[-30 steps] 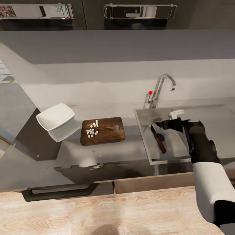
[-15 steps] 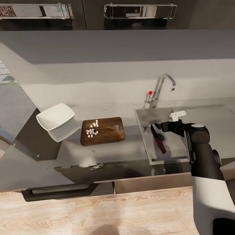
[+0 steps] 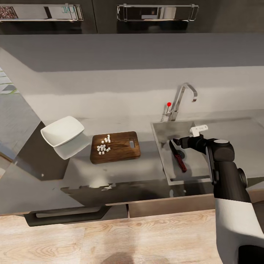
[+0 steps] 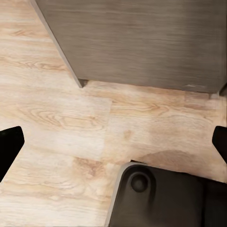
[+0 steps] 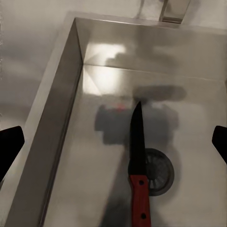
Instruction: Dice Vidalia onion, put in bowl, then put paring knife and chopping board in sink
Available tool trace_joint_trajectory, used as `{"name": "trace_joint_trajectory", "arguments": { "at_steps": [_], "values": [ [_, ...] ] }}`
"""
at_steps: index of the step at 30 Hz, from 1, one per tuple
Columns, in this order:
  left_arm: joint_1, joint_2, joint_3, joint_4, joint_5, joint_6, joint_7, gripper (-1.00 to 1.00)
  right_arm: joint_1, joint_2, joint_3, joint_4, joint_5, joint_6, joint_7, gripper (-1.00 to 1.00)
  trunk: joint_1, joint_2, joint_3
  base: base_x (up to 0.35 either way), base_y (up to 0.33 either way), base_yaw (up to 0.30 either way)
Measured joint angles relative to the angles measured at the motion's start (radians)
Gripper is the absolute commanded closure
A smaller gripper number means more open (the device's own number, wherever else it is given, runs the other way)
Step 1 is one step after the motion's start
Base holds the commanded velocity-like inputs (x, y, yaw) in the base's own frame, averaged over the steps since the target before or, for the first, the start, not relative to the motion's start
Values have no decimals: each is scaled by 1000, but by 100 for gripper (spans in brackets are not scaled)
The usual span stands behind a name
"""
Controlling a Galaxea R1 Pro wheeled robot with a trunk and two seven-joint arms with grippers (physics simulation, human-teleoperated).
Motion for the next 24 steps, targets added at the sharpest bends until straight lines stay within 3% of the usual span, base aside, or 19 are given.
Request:
{"name": "trace_joint_trajectory", "arguments": {
  "at_steps": [7, 11, 16, 18, 19, 20, 21, 22, 24],
  "values": [
    [3, 8, -2, -89, 2, -1, 2, -100, 0, 3, 0, 13, 0, 0, -1, -100, 0, 0, 0, 0, 0, 0],
    [4, 30, -3, -142, 1, -1, 39, -100, 0, 12, 1, 30, 0, 0, -2, -100, 0, 0, 0, 0, 0, 0],
    [4, 114, -4, -272, 4, -1, 138, -100, 0, 38, 2, 41, 1, -1, -9, -100, 0, 0, 0, 0, 0, 0],
    [11, 187, -10, -385, 7, 28, 189, -100, 0, 44, 2, 50, 1, -1, -21, -100, 0, 0, 0, 0, 0, 0],
    [16, 229, -30, -446, 7, 60, 219, -100, 0, 45, 2, 54, 2, -1, -28, -100, 0, 0, 0, 0, 0, 0],
    [18, 250, -47, -475, 6, 78, 238, -100, 0, 46, 2, 56, 1, -1, -31, -100, 0, 0, 0, 0, 0, 0],
    [21, 286, -98, -518, 6, 107, 282, -100, 0, 46, 2, 58, 1, -2, -35, -100, 0, 0, 0, 0, 0, 0],
    [22, 302, -132, -534, 6, 121, 309, -100, 0, 47, 2, 59, 1, -2, -37, -100, 0, 0, 0, 0, 0, 0],
    [24, 339, -284, -564, 8, 151, 436, -100, 0, 48, 3, 61, 0, -2, -41, -100, 0, 0, 0, 0, 0, 0]
  ]
}}
